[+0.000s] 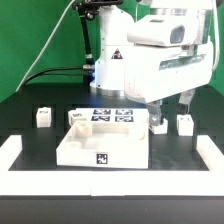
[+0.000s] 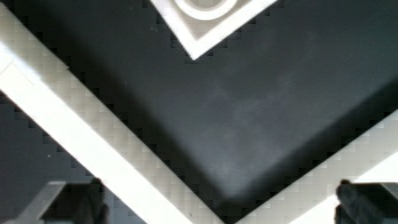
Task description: Assemble one leg
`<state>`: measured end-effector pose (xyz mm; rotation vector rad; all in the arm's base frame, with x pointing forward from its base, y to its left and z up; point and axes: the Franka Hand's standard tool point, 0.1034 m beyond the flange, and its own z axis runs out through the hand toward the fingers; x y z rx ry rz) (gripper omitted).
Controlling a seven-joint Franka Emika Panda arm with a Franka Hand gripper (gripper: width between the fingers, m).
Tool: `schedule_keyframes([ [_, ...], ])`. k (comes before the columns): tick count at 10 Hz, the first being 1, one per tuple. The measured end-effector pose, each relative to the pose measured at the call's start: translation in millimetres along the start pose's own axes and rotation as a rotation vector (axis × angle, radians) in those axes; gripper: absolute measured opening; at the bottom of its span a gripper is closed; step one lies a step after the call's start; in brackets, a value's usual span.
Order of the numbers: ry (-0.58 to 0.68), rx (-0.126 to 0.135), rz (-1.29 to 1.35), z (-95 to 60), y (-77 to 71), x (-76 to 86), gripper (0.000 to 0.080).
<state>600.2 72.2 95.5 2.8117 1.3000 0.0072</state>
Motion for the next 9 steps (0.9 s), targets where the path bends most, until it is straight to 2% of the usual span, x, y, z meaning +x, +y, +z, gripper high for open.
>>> schedule_keyframes([
  [9,0.0,0.002,0.001,0.4,-0.6,-0.1,0.065],
])
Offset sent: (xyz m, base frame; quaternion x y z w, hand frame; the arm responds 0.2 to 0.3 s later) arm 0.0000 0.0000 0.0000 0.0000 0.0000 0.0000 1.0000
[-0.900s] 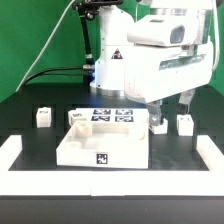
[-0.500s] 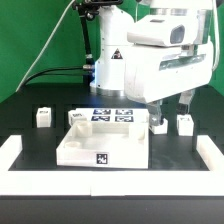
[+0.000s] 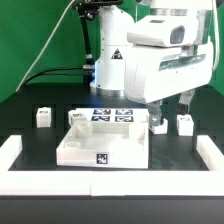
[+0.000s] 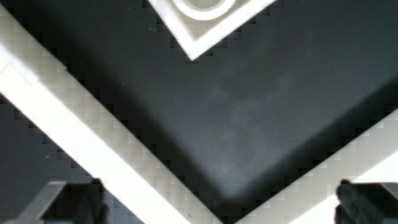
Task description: Assemble one leg
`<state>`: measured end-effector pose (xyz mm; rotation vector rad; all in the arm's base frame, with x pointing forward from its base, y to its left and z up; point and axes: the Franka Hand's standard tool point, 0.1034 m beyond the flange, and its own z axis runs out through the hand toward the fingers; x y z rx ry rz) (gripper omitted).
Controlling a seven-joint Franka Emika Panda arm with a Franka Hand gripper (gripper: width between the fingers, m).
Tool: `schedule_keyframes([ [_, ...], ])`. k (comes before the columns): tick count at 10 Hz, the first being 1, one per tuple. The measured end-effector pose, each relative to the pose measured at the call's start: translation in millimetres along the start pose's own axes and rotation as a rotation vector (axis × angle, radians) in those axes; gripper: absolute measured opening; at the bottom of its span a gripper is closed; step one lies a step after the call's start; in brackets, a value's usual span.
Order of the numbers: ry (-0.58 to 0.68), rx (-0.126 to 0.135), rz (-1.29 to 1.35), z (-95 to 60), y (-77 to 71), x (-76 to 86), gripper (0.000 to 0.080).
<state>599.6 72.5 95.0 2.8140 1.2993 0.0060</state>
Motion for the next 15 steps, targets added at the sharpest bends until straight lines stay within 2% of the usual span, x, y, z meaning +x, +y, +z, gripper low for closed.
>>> schedule_keyframes([
  [1,0.006,-0.004,-0.019,0.4,0.0,-1.7,0.065],
  [2,0.03,-0.02,-0.073,3.4,-4.6,-14.0,0.065],
  [4,0.024,-0.016,-0.242,9.9,-15.0,-39.0,0.065],
  [5,0.013,-0.005,-0.347,15.4,-17.5,-48.1,0.065],
  [7,-0.004,0.012,-0.374,24.3,-15.3,-67.4,0.065],
  [11,-0.003,0.012,-0.37,24.8,-15.8,-66.0,0.065],
  [12,-0.003,0.013,-0.379,25.8,-15.4,-67.5,0.065],
  [13,0.007,0.006,-0.442,30.1,-17.7,-76.3,0.065],
  [15,0.0,0.027,-0.554,35.4,-45.8,-104.4,0.065],
])
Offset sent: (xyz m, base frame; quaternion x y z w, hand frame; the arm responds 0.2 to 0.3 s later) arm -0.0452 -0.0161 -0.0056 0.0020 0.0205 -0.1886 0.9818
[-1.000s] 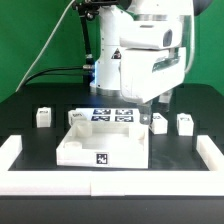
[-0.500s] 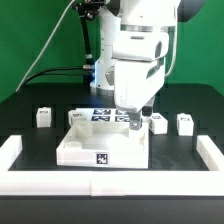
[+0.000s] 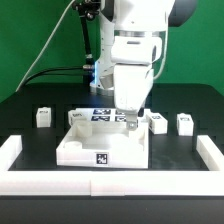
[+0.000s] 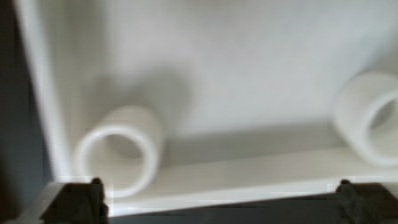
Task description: Assemble one leg
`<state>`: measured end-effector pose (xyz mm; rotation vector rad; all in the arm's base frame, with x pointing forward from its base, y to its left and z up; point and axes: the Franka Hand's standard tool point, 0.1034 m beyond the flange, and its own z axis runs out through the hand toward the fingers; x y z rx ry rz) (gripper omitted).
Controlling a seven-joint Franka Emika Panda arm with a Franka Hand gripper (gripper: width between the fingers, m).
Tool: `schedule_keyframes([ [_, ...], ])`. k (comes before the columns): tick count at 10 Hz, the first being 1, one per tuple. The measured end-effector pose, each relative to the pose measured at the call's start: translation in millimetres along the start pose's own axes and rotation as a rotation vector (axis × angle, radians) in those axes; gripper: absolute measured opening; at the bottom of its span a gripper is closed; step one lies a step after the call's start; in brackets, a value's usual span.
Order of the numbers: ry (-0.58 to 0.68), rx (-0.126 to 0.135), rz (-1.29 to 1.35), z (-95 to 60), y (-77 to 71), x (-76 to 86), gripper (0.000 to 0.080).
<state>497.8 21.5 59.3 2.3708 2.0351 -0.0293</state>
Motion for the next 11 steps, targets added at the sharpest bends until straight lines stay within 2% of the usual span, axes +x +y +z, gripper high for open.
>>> schedule_keyframes([
  [2,-0.009,0.039,-0.055,9.0,-23.6,-9.8,0.065],
  [3,-0.011,0.056,-0.07,14.1,-30.8,-18.2,0.065],
  [8,-0.008,0.052,-0.072,16.3,-30.7,-20.1,0.065],
  [9,0.005,0.04,-0.089,28.4,-36.8,-26.5,0.065],
  [11,0.01,0.047,-0.076,37.3,-48.8,-33.2,0.065],
])
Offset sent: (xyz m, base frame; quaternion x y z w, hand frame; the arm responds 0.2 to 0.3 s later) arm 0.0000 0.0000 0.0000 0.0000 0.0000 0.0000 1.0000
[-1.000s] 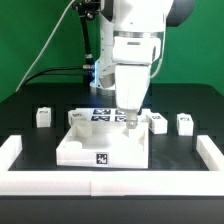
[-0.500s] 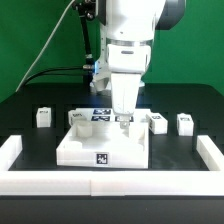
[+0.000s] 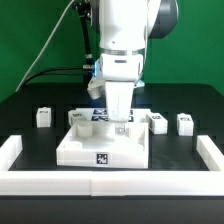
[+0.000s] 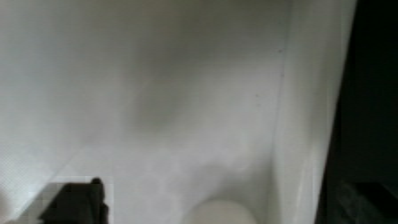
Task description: Assemble one leg
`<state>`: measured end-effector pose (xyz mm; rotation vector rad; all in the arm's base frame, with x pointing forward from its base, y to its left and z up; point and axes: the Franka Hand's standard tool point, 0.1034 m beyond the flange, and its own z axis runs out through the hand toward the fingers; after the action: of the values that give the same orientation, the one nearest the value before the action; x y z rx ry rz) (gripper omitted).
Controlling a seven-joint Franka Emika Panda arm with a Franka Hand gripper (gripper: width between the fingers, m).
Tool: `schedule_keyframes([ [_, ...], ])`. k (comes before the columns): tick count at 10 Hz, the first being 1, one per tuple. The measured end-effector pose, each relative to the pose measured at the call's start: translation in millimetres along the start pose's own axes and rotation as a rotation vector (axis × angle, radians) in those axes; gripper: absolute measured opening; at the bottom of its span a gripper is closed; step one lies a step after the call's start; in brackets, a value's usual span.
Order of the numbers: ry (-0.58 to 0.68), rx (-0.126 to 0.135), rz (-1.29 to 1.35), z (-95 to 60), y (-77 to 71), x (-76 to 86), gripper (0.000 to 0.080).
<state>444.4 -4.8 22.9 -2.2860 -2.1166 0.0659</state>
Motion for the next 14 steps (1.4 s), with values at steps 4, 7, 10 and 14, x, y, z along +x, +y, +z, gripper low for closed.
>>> schedule_keyframes([
  [4,0.005,0.02,0.008,14.9,-7.3,-2.5,0.065],
  [7,0.006,0.022,0.015,16.5,-6.9,-4.6,0.0522],
  [10,0.006,0.023,0.015,16.6,-7.2,-4.6,0.0176],
  [14,0.008,0.008,0.017,14.8,-3.8,-4.5,0.0061],
])
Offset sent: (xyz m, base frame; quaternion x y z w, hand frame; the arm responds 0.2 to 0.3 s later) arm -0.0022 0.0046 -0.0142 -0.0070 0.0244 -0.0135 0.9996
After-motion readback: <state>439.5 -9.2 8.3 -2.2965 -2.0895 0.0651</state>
